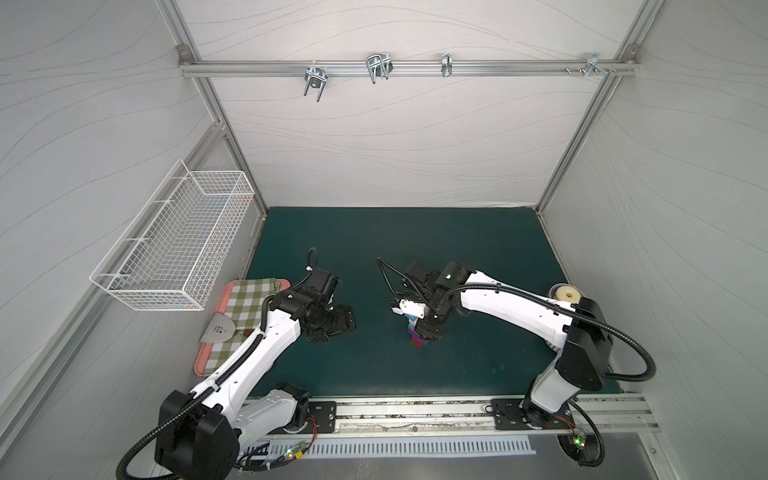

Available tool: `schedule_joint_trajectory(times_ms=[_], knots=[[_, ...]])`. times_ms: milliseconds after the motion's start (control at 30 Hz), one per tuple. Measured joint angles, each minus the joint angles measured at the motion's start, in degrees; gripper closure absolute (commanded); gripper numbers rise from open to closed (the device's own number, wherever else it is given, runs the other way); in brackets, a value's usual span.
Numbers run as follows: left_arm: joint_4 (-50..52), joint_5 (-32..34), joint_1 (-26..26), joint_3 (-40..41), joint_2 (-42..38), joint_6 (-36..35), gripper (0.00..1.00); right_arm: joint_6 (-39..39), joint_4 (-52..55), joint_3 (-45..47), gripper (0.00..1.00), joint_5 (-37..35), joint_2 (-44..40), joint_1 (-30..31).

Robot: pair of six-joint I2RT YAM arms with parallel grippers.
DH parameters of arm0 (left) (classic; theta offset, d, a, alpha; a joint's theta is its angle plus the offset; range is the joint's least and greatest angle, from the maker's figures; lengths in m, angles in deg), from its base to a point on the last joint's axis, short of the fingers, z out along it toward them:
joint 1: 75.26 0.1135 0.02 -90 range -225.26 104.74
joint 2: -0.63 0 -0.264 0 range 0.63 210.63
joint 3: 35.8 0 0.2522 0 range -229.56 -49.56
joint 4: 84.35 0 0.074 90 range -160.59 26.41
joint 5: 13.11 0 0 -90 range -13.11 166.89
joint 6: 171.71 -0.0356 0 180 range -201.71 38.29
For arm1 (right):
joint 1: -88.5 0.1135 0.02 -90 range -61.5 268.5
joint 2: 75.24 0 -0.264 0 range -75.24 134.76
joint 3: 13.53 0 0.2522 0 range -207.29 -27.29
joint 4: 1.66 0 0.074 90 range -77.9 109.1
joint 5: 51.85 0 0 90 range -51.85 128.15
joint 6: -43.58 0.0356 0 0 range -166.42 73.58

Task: Assemble a carrot with lego
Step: Assemble the lego brick with the lego brick, then adjust the lego brick at the center of the board.

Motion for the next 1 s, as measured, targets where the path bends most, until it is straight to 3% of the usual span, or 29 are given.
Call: schedule_joint_trajectory(times_ms=[300,567,767,1000], knots=[[0.4,0.2,0.0,-0.5,0.0,0.0,0.12,0.6,-0.8,0.0,0.29,0.0,-1.7,-0.7],[0.5,0.2,0.0,-1.1,0.0,-0.1,0.12,4.6,-3.6,2.2,0.02,0.5,-10.1,-1.1],[1.2,0.2,0.0,-1.5,0.0,-0.5,0.12,9.6,-10.9,10.9,0.01,0.7,-20.1,-1.1],[2.0,0.2,0.0,-2.1,0.1,-1.4,0.12,17.9,-25.2,30.4,0.01,-1.9,-34.7,-0.3]])
